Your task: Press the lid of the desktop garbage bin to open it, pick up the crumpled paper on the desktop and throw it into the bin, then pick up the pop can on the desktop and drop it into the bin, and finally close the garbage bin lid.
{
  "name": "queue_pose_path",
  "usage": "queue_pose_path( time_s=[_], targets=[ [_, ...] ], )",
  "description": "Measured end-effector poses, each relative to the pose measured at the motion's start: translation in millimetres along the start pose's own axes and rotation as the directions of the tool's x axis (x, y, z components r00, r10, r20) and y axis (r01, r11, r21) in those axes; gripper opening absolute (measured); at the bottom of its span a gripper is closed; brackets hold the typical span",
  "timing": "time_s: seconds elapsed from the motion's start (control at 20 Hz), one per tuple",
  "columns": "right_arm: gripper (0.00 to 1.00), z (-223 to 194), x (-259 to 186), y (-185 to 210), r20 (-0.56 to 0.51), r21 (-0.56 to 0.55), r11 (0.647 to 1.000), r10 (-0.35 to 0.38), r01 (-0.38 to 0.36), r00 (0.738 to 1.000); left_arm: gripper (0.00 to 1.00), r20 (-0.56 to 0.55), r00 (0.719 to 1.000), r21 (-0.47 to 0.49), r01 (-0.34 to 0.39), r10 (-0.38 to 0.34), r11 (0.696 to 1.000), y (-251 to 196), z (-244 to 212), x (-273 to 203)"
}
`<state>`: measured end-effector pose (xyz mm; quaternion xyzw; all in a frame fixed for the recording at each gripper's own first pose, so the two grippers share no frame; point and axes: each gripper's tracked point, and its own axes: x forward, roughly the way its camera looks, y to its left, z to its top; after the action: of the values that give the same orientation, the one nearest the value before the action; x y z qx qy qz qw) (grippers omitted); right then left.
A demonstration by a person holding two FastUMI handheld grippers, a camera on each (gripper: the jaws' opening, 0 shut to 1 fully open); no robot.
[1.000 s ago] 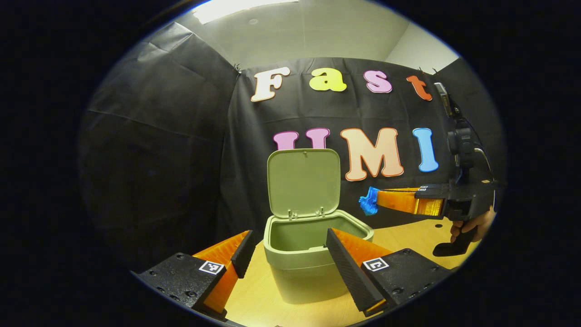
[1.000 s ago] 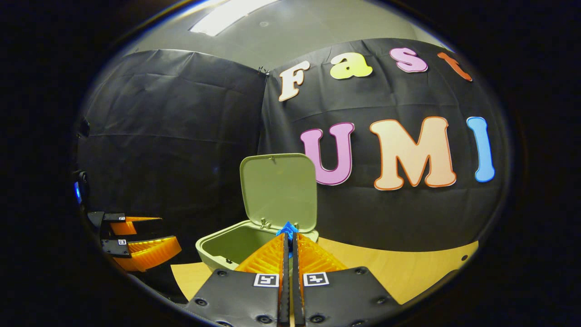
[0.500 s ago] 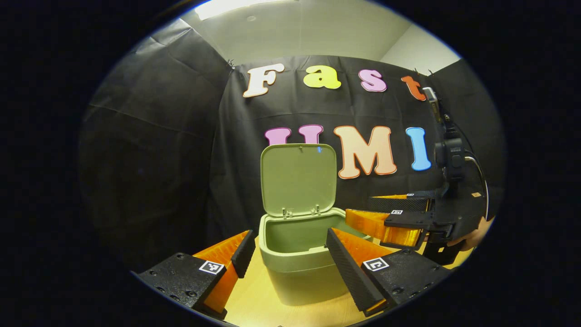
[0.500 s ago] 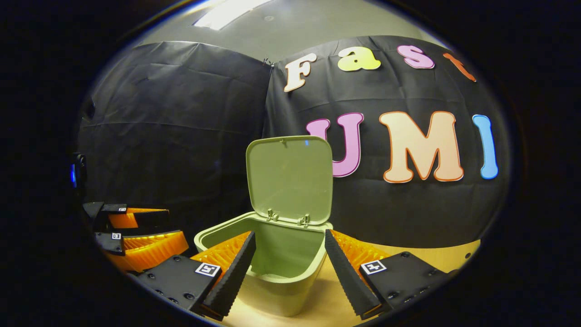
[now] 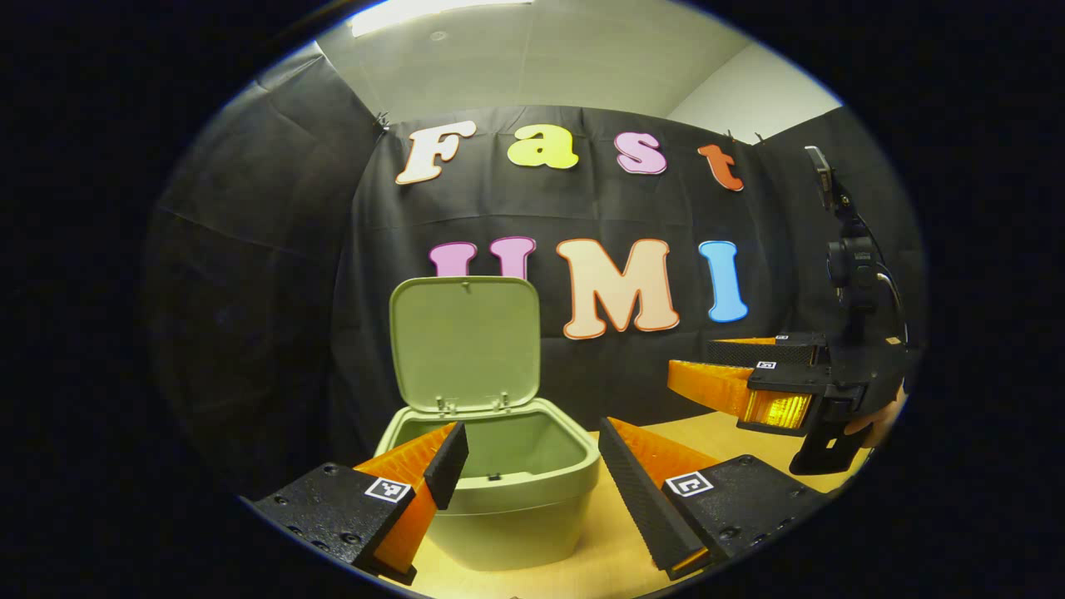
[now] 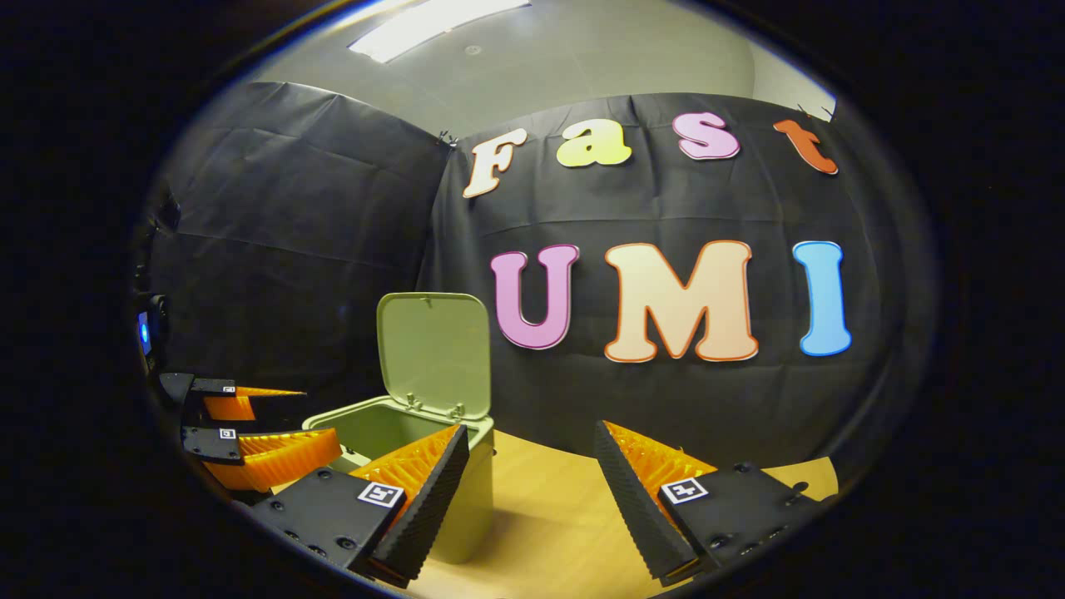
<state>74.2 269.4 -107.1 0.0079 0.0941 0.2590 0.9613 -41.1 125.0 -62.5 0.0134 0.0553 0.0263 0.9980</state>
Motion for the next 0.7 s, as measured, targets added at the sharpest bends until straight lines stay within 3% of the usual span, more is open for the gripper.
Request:
queue_pose_path(
  time_s=[0.1,0.2,0.4,0.45,0.5,0.7],
  targets=[
    [0.96,0.6,-14.8,-30.3,-0.008,-0.001,0.999,-0.044,0.044,0.999,0.99,-0.004,0.999,0.002,0.032,-0.032,0.999,-21.1,-0.8,4.0],
    [0.96,2.1,-31.4,-60.1,-0.010,0.002,0.996,-0.090,0.090,0.996,0.95,-0.009,0.998,0.002,0.062,-0.062,0.998,-43.1,-1.8,7.6],
    [0.96,-1.5,-64.4,-113.0,-0.023,-0.007,0.986,-0.164,0.164,0.986,0.95,-0.019,0.994,-0.002,0.104,-0.104,0.995,-78.7,-8.2,11.0],
    [0.96,-1.9,-72.8,-125.2,-0.027,-0.009,0.983,-0.182,0.182,0.983,0.99,-0.029,0.993,-0.006,0.112,-0.113,0.994,-86.8,-12.8,11.0],
    [0.96,-3.8,-81.2,-136.9,-0.031,-0.009,0.980,-0.198,0.198,0.980,0.95,-0.041,0.992,-0.010,0.118,-0.118,0.993,-93.9,-18.0,10.9],
    [0.96,-16.9,-109.0,-174.3,-0.072,-0.002,0.969,-0.248,0.248,0.966,0.95,-0.086,0.986,-0.047,0.136,-0.140,0.990,-122.0,-39.5,8.3]
  ],
)
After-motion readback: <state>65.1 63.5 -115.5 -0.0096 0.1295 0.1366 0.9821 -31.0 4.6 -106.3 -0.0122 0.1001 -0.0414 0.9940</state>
